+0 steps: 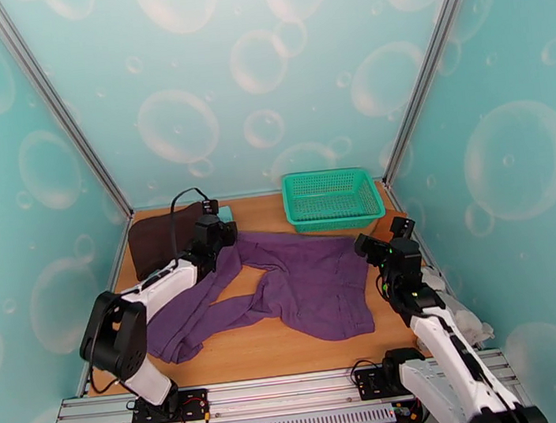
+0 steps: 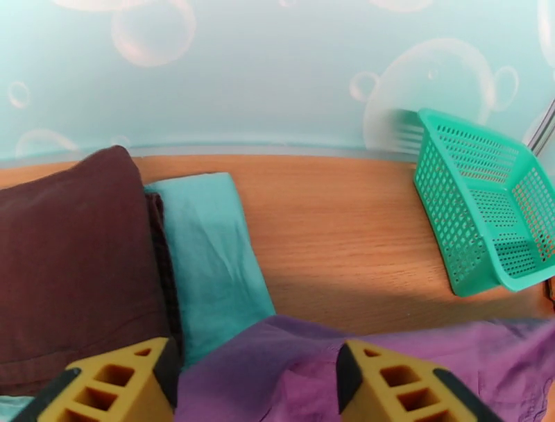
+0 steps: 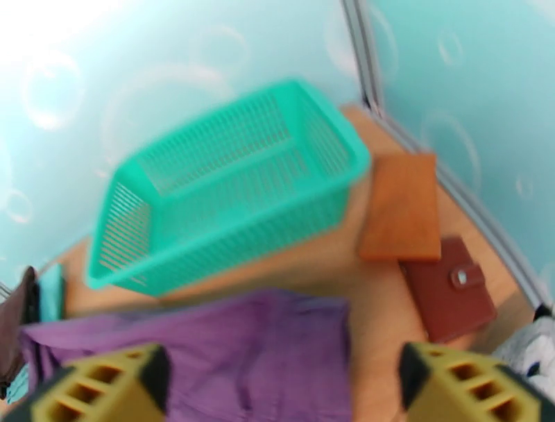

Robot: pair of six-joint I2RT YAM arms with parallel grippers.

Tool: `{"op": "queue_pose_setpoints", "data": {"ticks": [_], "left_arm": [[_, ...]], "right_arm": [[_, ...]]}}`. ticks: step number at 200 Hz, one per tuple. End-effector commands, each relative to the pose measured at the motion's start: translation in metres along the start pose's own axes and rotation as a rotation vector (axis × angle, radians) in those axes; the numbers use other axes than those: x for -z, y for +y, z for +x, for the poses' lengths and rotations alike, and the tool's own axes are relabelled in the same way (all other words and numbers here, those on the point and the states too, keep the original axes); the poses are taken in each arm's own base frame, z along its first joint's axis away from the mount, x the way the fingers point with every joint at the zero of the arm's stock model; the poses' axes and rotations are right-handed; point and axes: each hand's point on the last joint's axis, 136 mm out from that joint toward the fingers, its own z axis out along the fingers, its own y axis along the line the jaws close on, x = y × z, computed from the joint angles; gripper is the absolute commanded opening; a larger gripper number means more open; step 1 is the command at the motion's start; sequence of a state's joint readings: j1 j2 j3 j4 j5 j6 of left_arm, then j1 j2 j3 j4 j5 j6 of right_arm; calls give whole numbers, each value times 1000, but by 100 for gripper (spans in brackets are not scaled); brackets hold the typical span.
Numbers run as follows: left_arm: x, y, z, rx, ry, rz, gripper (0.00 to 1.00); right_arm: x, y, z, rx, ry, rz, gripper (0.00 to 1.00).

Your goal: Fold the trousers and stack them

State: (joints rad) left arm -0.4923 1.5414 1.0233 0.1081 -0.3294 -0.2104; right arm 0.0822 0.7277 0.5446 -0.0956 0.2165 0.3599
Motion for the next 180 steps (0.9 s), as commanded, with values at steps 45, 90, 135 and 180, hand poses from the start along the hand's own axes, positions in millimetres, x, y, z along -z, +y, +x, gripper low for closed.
{"op": "queue_pose_setpoints", "data": {"ticks": [45,90,135,180], "left_arm": [[101,51,89,248,223,-185,60],[101,82,157,199,435,-380,68],[76,105,221,149,646,-491,69],[66,108,243,168,675,-489,63]], "right_arm": [[38,97,110,98,361,-259,95],[32,137,214,60,559,-352,96],[22,100,239,-25,610,-244,97],[14,28,220,-217,537,-130,98]]}}
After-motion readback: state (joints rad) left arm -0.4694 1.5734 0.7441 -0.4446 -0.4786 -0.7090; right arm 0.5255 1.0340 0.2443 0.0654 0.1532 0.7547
